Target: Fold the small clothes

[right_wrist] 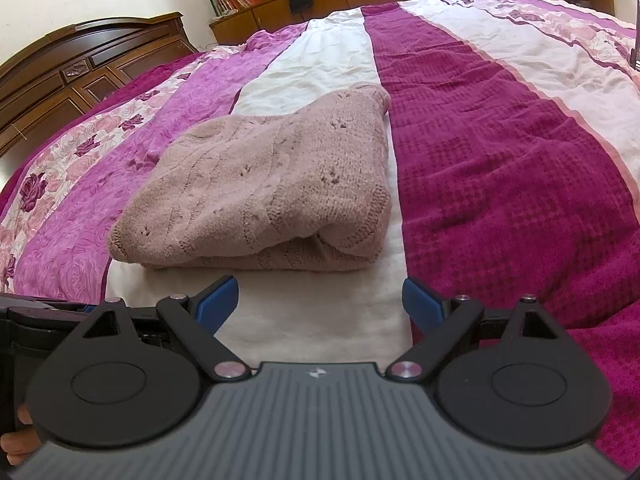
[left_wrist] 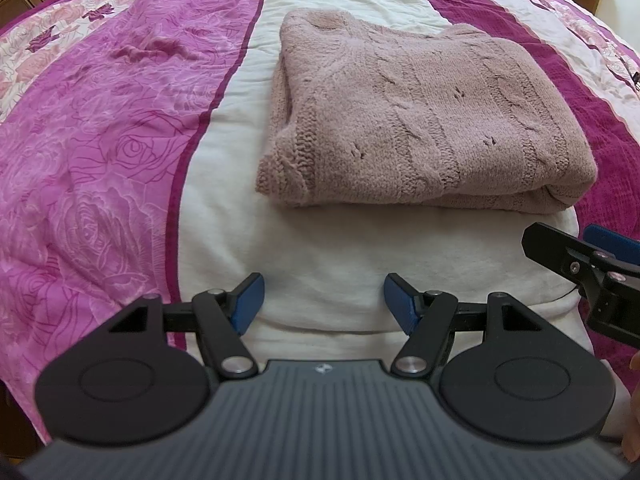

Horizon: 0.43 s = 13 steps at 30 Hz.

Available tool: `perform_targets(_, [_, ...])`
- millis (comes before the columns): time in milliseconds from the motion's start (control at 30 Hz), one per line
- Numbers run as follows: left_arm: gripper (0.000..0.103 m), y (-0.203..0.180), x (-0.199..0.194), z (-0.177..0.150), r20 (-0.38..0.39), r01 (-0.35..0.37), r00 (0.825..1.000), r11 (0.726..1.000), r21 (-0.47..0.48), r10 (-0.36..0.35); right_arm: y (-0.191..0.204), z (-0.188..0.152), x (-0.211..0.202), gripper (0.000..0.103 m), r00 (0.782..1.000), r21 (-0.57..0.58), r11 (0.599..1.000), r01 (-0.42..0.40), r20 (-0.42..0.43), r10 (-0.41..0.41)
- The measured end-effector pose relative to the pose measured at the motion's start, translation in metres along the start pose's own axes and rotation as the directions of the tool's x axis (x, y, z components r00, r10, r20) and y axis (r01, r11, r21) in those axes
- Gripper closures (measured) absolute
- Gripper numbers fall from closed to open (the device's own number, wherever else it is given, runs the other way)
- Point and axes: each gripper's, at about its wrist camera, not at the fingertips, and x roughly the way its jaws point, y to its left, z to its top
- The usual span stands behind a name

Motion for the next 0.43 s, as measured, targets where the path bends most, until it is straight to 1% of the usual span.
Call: perform_targets(433, [0.035,0.0021,0.0005,-0.0012,-0.005,-0.002,1.0,1.0,0.002,0.002,-0.0014,0.0014,-0.0013,0.01,1.0,0.006,1.0,0.003,0.003,-0.003])
